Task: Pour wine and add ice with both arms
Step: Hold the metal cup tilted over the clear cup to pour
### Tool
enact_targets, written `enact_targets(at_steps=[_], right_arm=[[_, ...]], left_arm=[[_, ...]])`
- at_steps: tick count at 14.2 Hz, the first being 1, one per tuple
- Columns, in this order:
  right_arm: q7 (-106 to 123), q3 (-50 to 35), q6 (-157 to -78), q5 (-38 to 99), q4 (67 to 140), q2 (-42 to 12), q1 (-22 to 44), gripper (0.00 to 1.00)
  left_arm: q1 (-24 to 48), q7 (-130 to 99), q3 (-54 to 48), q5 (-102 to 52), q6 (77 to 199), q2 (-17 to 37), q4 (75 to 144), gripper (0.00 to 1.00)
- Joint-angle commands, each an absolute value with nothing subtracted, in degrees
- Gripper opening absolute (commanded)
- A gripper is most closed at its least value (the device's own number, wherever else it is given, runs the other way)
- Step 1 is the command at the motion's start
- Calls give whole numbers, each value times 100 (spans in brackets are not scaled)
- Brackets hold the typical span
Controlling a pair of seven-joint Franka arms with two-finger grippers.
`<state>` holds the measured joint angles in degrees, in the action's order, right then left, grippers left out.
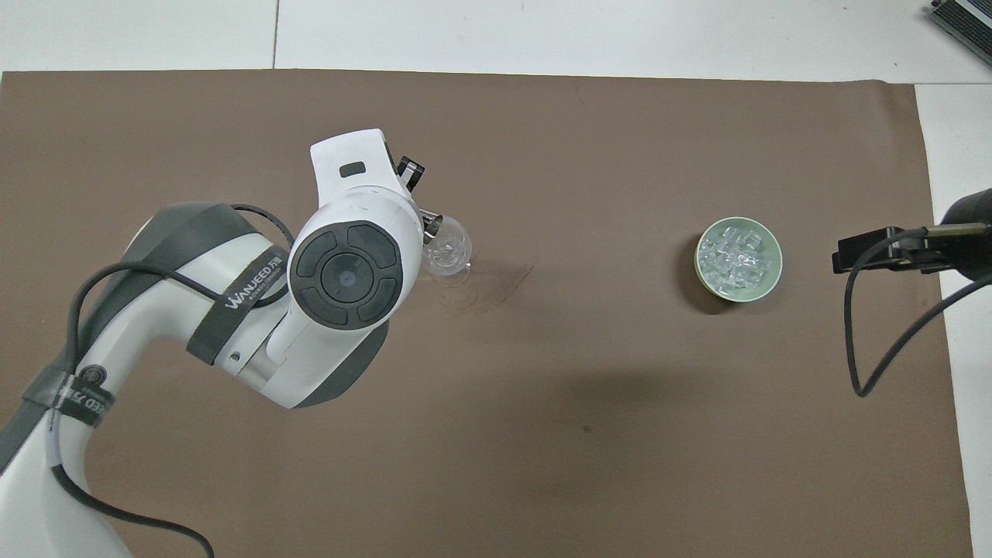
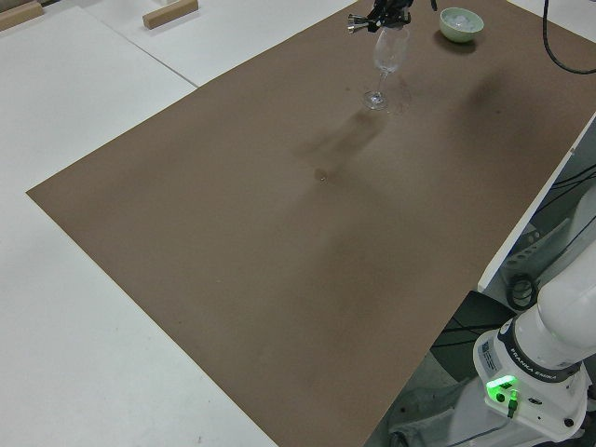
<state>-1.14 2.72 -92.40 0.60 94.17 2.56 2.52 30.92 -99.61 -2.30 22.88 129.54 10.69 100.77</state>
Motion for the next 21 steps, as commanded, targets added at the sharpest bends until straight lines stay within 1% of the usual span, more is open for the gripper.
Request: enact_targets(at_steps=[1, 7, 12, 15, 21], right_arm=[[-167, 255, -9246, 167, 9413, 272, 167, 100], [-176, 255, -9185, 158, 9422, 290, 193, 100], [-255, 255, -9281, 167, 9422, 273, 185, 100], [-237, 255, -9527, 167, 9422, 264, 158, 100], [-220, 264, -9510, 158, 9422, 264, 150, 100]], left_arm=[[3226, -10020, -149, 2575, 12911, 1046, 10055, 0], [3340, -10011, -149, 2725, 12859, 1037, 10055, 0], [3357, -10002, -149, 2839, 12727, 1011, 10055, 0], [3419, -9984, -149, 2865, 12630, 1002, 10055, 0], [3419, -9941, -149, 2988, 12568, 993, 10046, 0]])
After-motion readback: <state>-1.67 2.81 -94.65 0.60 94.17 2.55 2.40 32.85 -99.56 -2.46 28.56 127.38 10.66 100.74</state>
